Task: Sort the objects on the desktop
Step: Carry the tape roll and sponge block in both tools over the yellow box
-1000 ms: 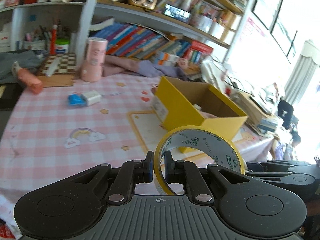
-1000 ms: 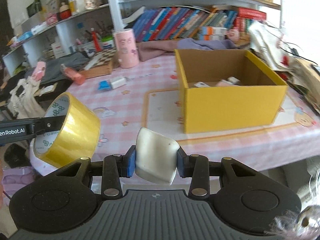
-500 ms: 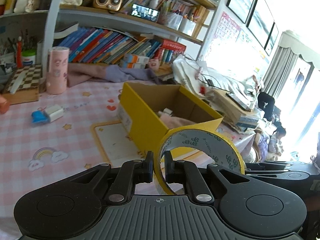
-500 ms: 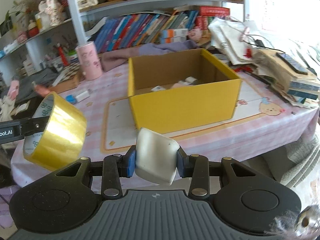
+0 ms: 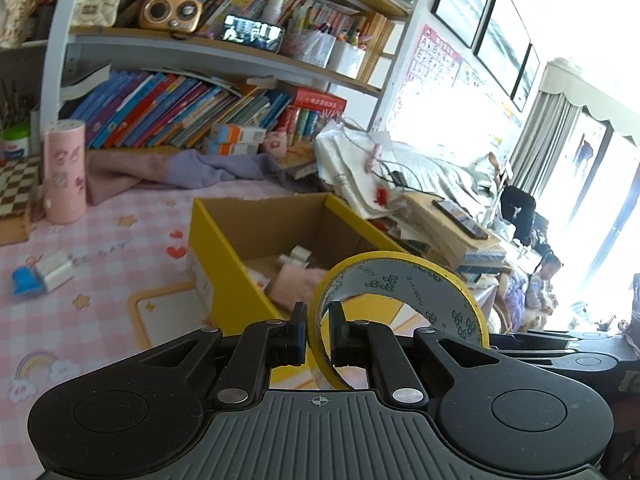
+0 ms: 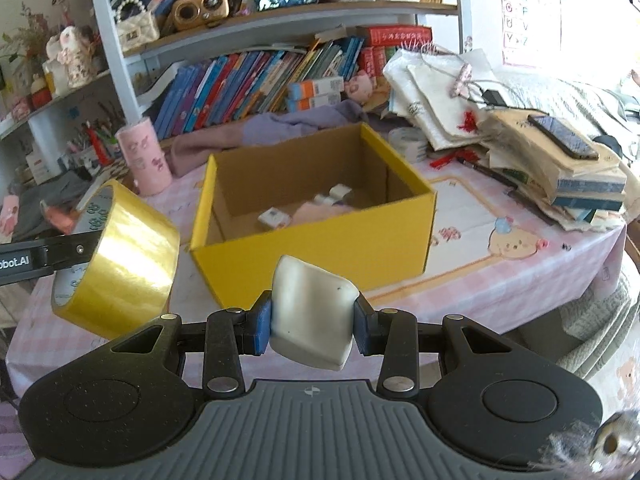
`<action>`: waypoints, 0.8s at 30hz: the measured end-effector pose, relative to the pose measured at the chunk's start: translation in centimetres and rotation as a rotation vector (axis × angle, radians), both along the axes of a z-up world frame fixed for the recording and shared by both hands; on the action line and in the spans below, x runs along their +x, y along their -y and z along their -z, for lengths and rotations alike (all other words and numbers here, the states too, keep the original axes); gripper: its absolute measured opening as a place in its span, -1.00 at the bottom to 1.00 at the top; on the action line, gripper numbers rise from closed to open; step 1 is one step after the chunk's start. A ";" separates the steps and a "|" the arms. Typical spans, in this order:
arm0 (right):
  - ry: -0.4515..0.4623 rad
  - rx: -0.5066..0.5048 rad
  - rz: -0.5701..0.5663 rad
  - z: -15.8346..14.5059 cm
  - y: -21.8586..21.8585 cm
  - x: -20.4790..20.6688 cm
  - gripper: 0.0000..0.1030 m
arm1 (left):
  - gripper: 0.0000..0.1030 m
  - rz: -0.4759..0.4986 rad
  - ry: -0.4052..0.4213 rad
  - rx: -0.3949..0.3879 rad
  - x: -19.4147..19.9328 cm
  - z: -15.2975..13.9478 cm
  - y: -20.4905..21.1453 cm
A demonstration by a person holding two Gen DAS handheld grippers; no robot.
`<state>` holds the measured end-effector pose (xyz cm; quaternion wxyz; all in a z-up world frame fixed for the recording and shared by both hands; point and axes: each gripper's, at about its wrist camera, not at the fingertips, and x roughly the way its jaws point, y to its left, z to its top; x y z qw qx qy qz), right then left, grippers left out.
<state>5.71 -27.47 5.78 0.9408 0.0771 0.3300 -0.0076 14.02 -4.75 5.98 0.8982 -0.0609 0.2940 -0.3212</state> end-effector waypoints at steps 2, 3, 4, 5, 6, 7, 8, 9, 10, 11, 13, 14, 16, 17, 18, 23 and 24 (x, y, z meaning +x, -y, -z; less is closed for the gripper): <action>0.007 -0.001 0.001 -0.3 0.8 0.5 -0.30 | -0.82 0.003 0.005 0.001 0.7 -0.1 0.9; 0.010 -0.001 0.001 -0.4 1.2 0.8 -0.30 | -0.82 0.003 0.008 0.003 1.0 -0.1 1.3; 0.012 0.000 0.000 -0.5 1.5 1.0 -0.30 | -0.82 0.001 0.009 0.004 1.4 -0.1 1.8; 0.015 -0.001 -0.001 -0.5 1.9 1.4 -0.30 | -0.82 -0.001 0.009 0.005 1.8 -0.1 2.1; 0.017 -0.001 -0.003 -0.6 2.3 1.8 -0.30 | -0.82 -0.006 0.010 0.006 2.1 0.0 2.5; 0.019 0.000 -0.008 -0.7 2.7 2.2 -0.30 | -0.82 -0.009 0.012 0.005 2.5 0.0 2.9; 0.021 0.000 -0.013 -0.8 3.0 2.6 -0.30 | -0.82 -0.014 0.015 0.005 2.8 -0.1 3.3; 0.024 0.000 -0.019 -0.9 3.4 3.1 -0.30 | -0.82 -0.019 0.019 0.005 3.1 -0.2 3.6; 0.029 0.000 -0.026 -1.0 3.7 3.5 -0.30 | -0.82 -0.026 0.024 0.006 3.5 -0.3 3.9; 0.034 0.001 -0.036 -1.1 4.0 4.1 -0.30 | -0.82 -0.033 0.028 0.007 3.8 -0.4 4.2; 0.048 0.003 -0.057 -1.4 4.5 5.1 -0.30 | -0.82 -0.052 0.038 0.010 4.5 -0.6 4.7; 0.056 0.003 -0.070 -1.6 4.7 5.7 -0.30 | -0.82 -0.061 0.042 0.012 4.8 -0.7 4.9; 0.069 0.004 -0.097 -1.9 5.0 6.9 -0.30 | -0.82 -0.080 0.046 0.017 5.5 -0.9 5.3; 0.076 0.004 -0.113 -2.0 5.2 7.5 -0.30 | -0.82 -0.091 0.046 0.021 5.9 -1.0 5.6; 0.080 0.003 -0.130 -2.0 5.3 8.1 -0.30 | -0.82 -0.100 0.044 0.024 6.1 -0.9 5.8; 0.093 -0.014 -0.217 -1.7 5.5 11.0 -0.29 | -0.82 -0.149 0.030 0.043 7.5 -0.6 6.5; 0.093 -0.015 -0.235 -1.6 5.5 11.6 -0.30 | -0.82 -0.159 0.026 0.049 7.8 -0.4 6.7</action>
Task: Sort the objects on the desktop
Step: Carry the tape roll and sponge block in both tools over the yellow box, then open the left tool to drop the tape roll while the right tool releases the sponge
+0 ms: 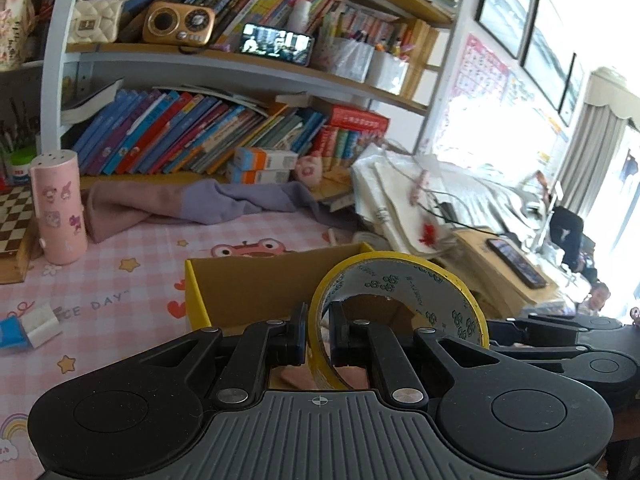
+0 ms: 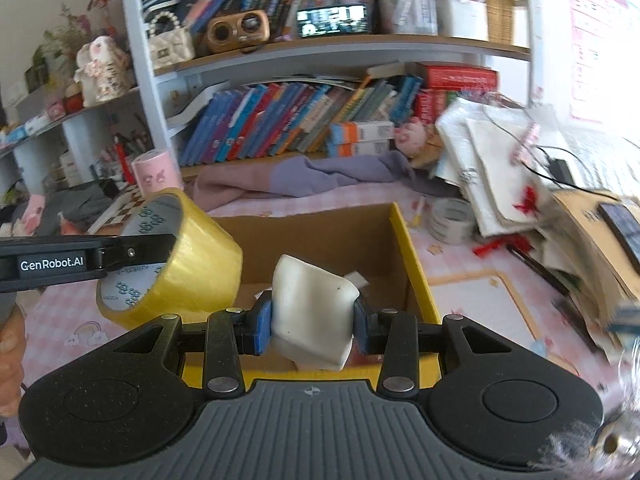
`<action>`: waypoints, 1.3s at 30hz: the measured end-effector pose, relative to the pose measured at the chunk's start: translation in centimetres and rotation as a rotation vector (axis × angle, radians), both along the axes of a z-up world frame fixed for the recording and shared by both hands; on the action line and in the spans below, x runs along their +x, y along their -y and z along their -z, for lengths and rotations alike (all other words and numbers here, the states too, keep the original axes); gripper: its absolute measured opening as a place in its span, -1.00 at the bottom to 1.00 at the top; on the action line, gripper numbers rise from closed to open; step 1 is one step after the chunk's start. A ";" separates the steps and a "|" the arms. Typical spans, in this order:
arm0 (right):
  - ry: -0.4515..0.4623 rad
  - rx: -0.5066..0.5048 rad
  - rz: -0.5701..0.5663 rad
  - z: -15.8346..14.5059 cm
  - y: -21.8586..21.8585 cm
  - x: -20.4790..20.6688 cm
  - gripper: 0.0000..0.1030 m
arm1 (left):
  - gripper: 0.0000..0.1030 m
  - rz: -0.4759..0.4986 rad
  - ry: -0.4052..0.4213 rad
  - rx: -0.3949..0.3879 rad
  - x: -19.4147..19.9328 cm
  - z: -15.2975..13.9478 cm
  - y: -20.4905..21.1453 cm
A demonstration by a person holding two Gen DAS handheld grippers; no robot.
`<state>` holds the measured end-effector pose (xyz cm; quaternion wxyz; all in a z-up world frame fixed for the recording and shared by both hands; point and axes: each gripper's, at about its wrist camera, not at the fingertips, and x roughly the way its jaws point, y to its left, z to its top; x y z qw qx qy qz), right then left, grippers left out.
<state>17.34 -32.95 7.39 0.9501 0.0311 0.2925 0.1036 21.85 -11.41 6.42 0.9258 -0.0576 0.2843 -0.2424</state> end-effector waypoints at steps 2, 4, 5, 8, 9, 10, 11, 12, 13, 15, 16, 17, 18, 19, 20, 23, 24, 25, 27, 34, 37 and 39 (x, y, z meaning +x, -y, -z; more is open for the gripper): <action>-0.002 -0.006 -0.032 0.3 0.0 1.2 -0.29 | -0.82 -0.017 -0.009 0.018 0.6 0.4 0.4; -0.007 -0.013 -0.062 0.7 0.0 2.4 -0.29 | -0.82 -0.036 -0.018 0.047 1.4 0.9 0.7; -0.013 -0.020 -0.076 1.0 -0.1 3.0 -0.29 | -0.82 -0.046 -0.028 0.061 1.8 1.2 0.8; -0.030 -0.040 -0.115 2.0 -0.2 4.5 -0.29 | -0.82 -0.065 -0.044 0.104 2.7 2.1 1.3; -0.036 -0.050 -0.127 2.3 -0.3 4.9 -0.29 | -0.82 -0.069 -0.047 0.120 2.9 2.3 1.5; -0.043 -0.058 -0.136 2.7 -0.3 5.3 -0.29 | -0.82 -0.073 -0.049 0.139 3.1 2.6 1.7; -0.052 -0.063 -0.146 3.2 -0.4 5.7 -0.29 | -0.82 -0.078 -0.055 0.156 3.4 3.0 1.9; -0.062 -0.067 -0.156 3.5 -0.3 6.1 -0.29 | -0.82 -0.081 -0.063 0.167 3.7 3.2 2.1; -0.070 -0.070 -0.163 3.8 -0.4 6.4 -0.29 | -0.82 -0.085 -0.072 0.176 3.9 3.5 2.2; -0.086 -0.080 -0.181 4.5 -0.4 7.1 -0.29 | -0.82 -0.094 -0.090 0.196 4.3 4.1 2.4; -0.094 -0.084 -0.189 4.8 -0.4 7.5 -0.29 | -0.82 -0.096 -0.098 0.204 4.5 4.4 2.5; -0.105 -0.088 -0.200 5.1 -0.4 7.8 -0.29 | -0.82 -0.099 -0.103 0.210 4.6 4.6 2.6; -0.115 -0.092 -0.209 5.4 -0.5 8.1 -0.29 | -0.82 -0.101 -0.108 0.217 4.7 4.7 2.7; -0.123 -0.096 -0.217 5.6 -0.5 8.4 -0.29 | -0.82 -0.102 -0.116 0.223 4.9 4.9 2.8; -0.133 -0.103 -0.229 5.9 -0.6 8.7 -0.29 | -0.82 -0.105 -0.121 0.228 5.0 5.1 2.9; -0.162 -0.115 -0.251 6.7 -0.6 9.3 -0.29 | -0.81 -0.106 -0.140 0.246 5.4 5.7 3.2; -0.173 -0.117 -0.255 6.9 -0.6 9.4 -0.29 | -0.81 -0.104 -0.132 0.255 5.4 5.7 3.3; -0.185 -0.121 -0.261 7.2 -0.6 9.6 -0.29 | -0.81 -0.101 -0.129 0.269 5.4 5.7 3.6; -0.208 -0.124 -0.272 7.6 -0.6 9.9 -0.29 | -0.80 -0.097 -0.129 0.285 5.5 5.9 4.0; -0.268 -0.114 -0.291 9.0 -0.4 10.3 -0.29 | -0.80 -0.082 -0.126 0.328 5.7 6.3 5.0; -0.279 -0.107 -0.288 9.1 -0.2 10.5 -0.28 | -0.80 -0.077 -0.124 0.339 5.8 6.4 5.3; -0.282 -0.109 -0.289 9.2 -0.1 10.6 -0.27 | -0.78 -0.071 -0.123 0.349 5.9 6.5 5.4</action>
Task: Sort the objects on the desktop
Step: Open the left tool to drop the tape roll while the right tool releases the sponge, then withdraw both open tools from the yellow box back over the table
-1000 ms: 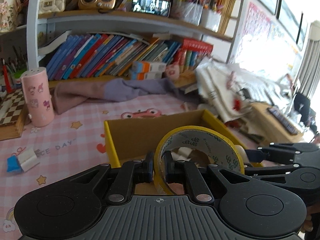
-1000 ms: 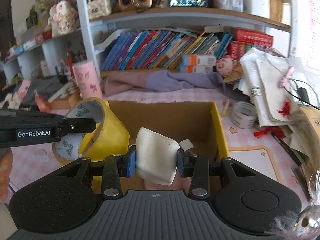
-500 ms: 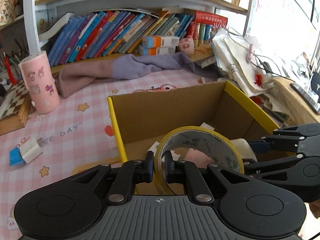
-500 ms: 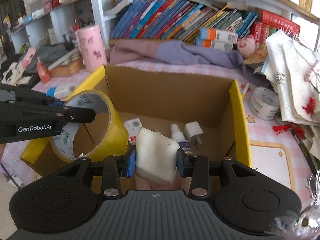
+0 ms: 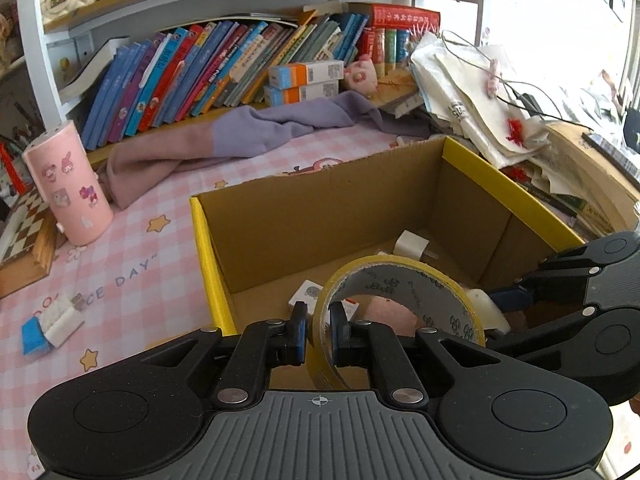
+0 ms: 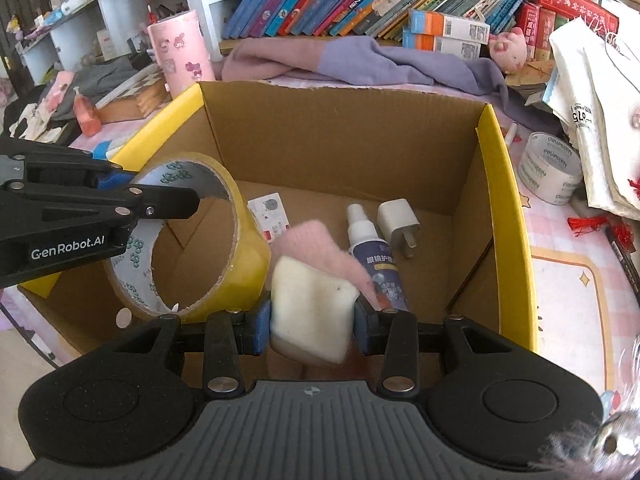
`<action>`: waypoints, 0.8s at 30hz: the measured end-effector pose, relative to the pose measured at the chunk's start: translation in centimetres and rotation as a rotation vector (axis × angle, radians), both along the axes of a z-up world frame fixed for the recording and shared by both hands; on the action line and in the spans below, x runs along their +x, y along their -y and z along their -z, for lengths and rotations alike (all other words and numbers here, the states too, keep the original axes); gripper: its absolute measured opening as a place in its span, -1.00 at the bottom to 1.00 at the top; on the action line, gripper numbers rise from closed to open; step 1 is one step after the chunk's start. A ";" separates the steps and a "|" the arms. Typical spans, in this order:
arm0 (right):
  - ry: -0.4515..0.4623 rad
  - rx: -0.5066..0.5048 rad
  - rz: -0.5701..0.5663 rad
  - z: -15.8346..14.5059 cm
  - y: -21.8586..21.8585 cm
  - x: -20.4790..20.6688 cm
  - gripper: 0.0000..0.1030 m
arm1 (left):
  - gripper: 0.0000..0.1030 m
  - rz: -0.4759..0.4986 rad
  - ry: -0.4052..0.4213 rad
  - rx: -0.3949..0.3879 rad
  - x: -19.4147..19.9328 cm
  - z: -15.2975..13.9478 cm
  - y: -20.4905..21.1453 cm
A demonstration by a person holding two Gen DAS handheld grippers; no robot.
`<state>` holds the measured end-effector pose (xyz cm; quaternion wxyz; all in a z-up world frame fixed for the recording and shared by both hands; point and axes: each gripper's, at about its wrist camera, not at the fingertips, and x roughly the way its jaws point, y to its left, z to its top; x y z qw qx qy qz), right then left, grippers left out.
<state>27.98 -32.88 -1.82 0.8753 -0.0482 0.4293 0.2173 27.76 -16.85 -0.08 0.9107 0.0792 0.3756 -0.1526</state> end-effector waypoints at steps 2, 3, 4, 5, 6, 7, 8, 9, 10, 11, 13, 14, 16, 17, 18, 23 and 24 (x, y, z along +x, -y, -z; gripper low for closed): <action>-0.001 -0.001 0.004 0.2 0.1 0.1 -0.27 | -0.75 -0.006 -0.002 -0.004 0.1 0.0 0.0; 0.003 -0.003 0.005 0.1 0.1 0.1 -0.26 | -0.74 -0.007 -0.004 -0.007 0.2 -0.1 -0.1; 0.005 -0.006 0.007 0.1 0.0 0.1 -0.25 | -0.68 -0.006 -0.009 -0.014 0.2 -0.1 -0.1; 0.007 -0.006 0.009 0.2 0.0 0.1 -0.24 | -0.63 -0.005 -0.013 -0.025 0.3 -0.2 -0.2; 0.009 -0.005 0.012 0.1 0.0 0.1 -0.23 | -0.48 -0.003 -0.015 -0.041 0.3 -0.3 -0.3; 0.010 -0.004 0.012 0.1 0.0 0.0 -0.19 | -0.25 -0.005 -0.012 -0.049 0.1 -0.4 -0.3; 0.010 -0.004 0.012 0.1 0.0 0.0 -0.18 | -0.17 -0.008 -0.004 -0.053 -0.1 -0.5 -0.2; 0.010 0.002 0.012 0.1 0.0 0.0 -0.12 | 0.06 -0.006 0.005 -0.056 -0.3 -0.6 -0.1; 0.010 0.010 0.013 0.0 0.1 0.0 -0.05 | 0.23 -0.004 0.017 -0.058 -0.6 -0.8 -0.1; 0.011 0.016 0.016 -0.1 0.1 -0.1 -0.02 | 0.29 -0.003 0.027 -0.056 -0.9 -0.9 0.0; 0.018 0.019 0.015 -0.4 0.0 -0.4 0.01 | 0.34 0.001 0.038 -0.053 -1.4 -1.1 0.0; 0.028 0.019 0.019 -0.6 0.0 -0.7 0.01 | 0.35 0.000 0.040 -0.055 -1.6 -1.2 -0.1; 0.041 0.027 0.025 -1.1 0.0 -1.2 0.02 | 0.35 -0.006 0.045 -0.065 -2.0 -1.5 -0.4; 0.050 0.033 0.032 -1.4 0.1 -1.4 0.03 | 0.36 -0.009 0.050 -0.073 -2.3 -1.7 -0.7; 0.062 0.039 0.042 -1.7 0.1 -1.8 0.04 | 0.37 -0.012 0.056 -0.080 -2.6 -1.9 -0.9; 0.104 0.066 0.103 -2.9 0.6 -3.7 0.05 | 0.45 -0.020 0.094 -0.122 -3.9 -2.7 -2.1; 0.110 0.069 0.121 -3.1 0.7 -4.0 0.05 | 0.45 -0.021 0.099 -0.122 -4.3 -2.8 -2.3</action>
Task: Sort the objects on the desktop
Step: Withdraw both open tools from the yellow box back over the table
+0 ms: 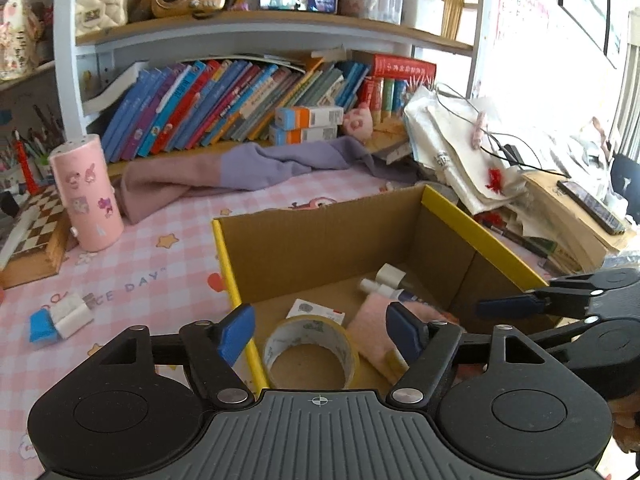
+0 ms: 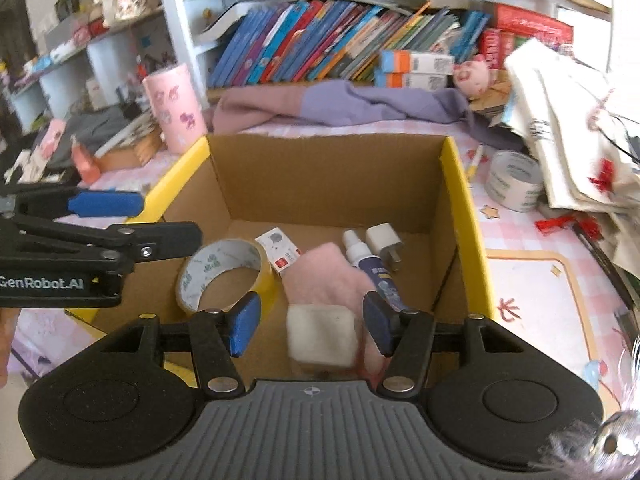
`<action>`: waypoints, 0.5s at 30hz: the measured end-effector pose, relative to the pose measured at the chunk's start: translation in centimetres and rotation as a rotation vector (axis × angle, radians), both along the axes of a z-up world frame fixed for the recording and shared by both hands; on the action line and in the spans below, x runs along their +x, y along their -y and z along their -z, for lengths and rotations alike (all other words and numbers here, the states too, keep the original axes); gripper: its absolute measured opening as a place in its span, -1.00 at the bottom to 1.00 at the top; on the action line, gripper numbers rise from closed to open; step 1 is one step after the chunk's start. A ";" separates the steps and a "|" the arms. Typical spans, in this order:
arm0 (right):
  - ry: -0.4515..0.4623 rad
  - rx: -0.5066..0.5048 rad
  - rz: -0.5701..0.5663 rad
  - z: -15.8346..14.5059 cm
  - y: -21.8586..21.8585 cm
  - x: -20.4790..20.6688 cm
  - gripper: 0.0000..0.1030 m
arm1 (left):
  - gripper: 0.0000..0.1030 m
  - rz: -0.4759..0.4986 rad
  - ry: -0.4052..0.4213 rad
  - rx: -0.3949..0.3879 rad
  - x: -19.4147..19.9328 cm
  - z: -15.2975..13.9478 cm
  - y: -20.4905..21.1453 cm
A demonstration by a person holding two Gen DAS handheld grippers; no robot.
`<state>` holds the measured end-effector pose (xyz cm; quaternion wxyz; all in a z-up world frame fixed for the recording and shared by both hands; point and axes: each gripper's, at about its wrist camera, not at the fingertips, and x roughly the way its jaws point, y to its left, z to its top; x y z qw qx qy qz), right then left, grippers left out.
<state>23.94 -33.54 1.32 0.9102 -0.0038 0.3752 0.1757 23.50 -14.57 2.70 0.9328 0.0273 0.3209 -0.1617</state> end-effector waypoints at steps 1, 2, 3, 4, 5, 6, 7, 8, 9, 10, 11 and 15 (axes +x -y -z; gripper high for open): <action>0.007 0.005 0.018 -0.2 0.1 -0.4 0.06 | 0.45 0.004 0.004 -0.002 -0.3 -0.1 -0.2; 0.014 0.010 0.038 -0.4 0.2 -0.8 0.07 | 0.45 0.010 0.009 -0.008 -0.6 -0.2 -0.5; 0.022 0.012 0.055 -0.7 0.2 -1.2 0.07 | 0.45 0.016 0.014 -0.015 -1.0 -0.4 -0.7; 0.032 0.015 0.074 -1.0 0.2 -1.8 0.08 | 0.46 0.021 0.020 -0.023 -1.3 -0.5 -1.0; 0.041 0.017 0.089 -1.2 0.2 -2.3 0.09 | 0.47 0.026 0.025 -0.030 -1.7 -0.6 -1.3; 0.050 0.019 0.103 -1.5 0.1 -2.8 0.13 | 0.49 0.032 0.027 -0.034 -2.0 -0.7 -1.6; 0.058 0.019 0.117 -1.7 0.1 -3.3 0.13 | 0.49 0.038 0.026 -0.037 -2.3 -0.7 -1.8; 0.065 0.017 0.131 -1.8 0.0 -3.8 0.13 | 0.49 0.043 0.026 -0.038 -2.5 -0.7 -2.1; 0.069 0.014 0.144 -1.9 -0.1 -4.4 0.13 | 0.49 0.049 0.027 -0.040 -2.8 -0.7 -2.4; 0.071 0.011 0.156 -2.0 -0.3 -4.9 0.13 | 0.49 0.056 0.029 -0.043 -3.1 -0.7 -2.6; 0.073 0.008 0.169 -2.1 -0.4 -5.5 0.14 | 0.49 0.066 0.032 -0.046 -3.5 -0.8 -3.0; 0.107 0.002 0.216 -2.8 -1.5 -7.8 0.18 | 0.49 0.106 0.049 -0.051 -4.9 -1.1 -4.1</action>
